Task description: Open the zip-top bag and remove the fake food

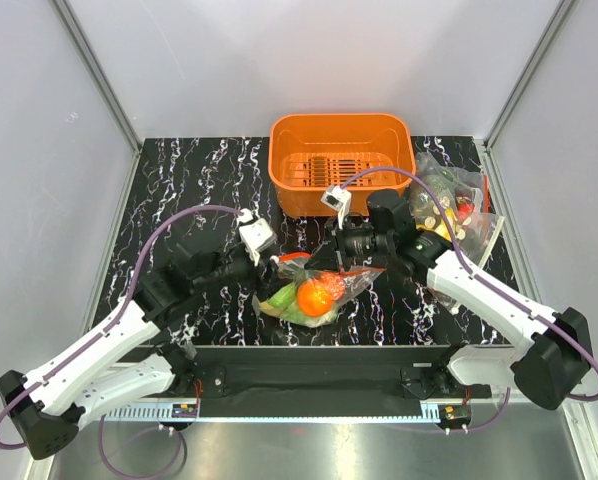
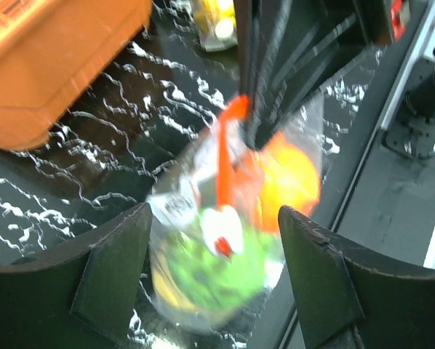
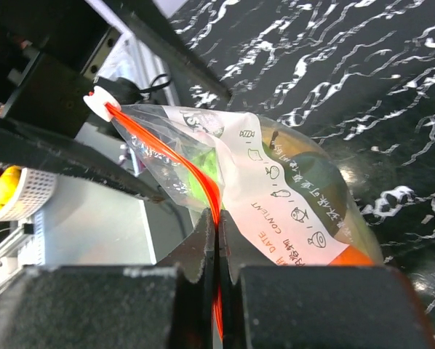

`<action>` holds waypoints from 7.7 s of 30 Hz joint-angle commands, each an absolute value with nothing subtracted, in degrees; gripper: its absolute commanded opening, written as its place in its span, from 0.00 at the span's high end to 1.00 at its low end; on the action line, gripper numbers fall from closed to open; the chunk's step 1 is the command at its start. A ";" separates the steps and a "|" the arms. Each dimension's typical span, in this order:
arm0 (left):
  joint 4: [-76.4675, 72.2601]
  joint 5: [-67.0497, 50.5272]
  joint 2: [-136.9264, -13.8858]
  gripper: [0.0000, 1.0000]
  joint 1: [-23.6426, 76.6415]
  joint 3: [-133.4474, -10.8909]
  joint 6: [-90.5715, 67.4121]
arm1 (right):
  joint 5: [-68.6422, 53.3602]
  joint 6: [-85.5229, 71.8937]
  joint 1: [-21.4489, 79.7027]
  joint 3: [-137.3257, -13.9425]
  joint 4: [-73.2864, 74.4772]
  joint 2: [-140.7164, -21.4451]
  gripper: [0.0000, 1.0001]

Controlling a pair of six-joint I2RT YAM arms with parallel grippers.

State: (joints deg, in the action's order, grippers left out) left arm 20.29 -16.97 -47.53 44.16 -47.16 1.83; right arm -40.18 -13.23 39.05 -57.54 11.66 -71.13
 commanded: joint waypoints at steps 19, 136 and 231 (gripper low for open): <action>4.75 -21.97 -43.16 0.41 43.95 -38.41 -7.47 | -45.70 -17.92 38.41 -55.28 2.91 -66.45 1.00; 14.58 -17.87 -43.59 1.00 42.10 -45.44 -2.64 | -45.44 -3.87 45.17 -60.65 17.22 -67.59 1.00; 16.79 -19.95 -43.86 1.00 33.57 -45.53 -1.49 | -29.87 4.40 45.09 -80.51 21.97 -85.87 0.20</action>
